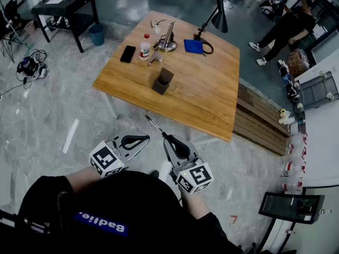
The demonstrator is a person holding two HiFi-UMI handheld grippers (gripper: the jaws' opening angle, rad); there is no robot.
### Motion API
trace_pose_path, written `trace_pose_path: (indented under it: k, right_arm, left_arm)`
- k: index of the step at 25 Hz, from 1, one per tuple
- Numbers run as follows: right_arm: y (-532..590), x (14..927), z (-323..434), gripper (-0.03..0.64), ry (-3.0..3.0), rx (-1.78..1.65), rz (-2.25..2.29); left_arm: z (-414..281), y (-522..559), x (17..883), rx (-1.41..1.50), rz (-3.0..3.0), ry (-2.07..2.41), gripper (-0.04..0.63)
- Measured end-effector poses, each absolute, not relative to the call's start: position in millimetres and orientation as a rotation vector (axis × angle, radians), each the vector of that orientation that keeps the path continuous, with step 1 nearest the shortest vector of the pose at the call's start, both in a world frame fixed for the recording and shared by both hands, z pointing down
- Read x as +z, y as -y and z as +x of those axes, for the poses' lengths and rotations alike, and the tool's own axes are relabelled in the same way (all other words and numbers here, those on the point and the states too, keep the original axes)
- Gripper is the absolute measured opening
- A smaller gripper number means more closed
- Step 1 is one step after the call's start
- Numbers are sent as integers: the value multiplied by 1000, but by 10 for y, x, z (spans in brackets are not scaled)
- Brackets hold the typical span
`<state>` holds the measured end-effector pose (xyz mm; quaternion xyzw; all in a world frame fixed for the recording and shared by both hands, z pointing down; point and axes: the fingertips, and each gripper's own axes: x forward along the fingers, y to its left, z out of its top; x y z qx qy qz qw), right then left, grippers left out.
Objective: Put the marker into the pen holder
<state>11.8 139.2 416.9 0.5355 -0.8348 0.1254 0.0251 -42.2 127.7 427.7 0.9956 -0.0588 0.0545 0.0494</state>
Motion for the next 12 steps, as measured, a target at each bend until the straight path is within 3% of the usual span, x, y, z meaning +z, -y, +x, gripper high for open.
trace_pose_path:
  k: [12]
  right_arm:
    - [-1410, 4225, 216, 63, 2593, 419, 1651]
  left_arm:
    - [-327, -1318, 4284, 174, 3028, 201, 9]
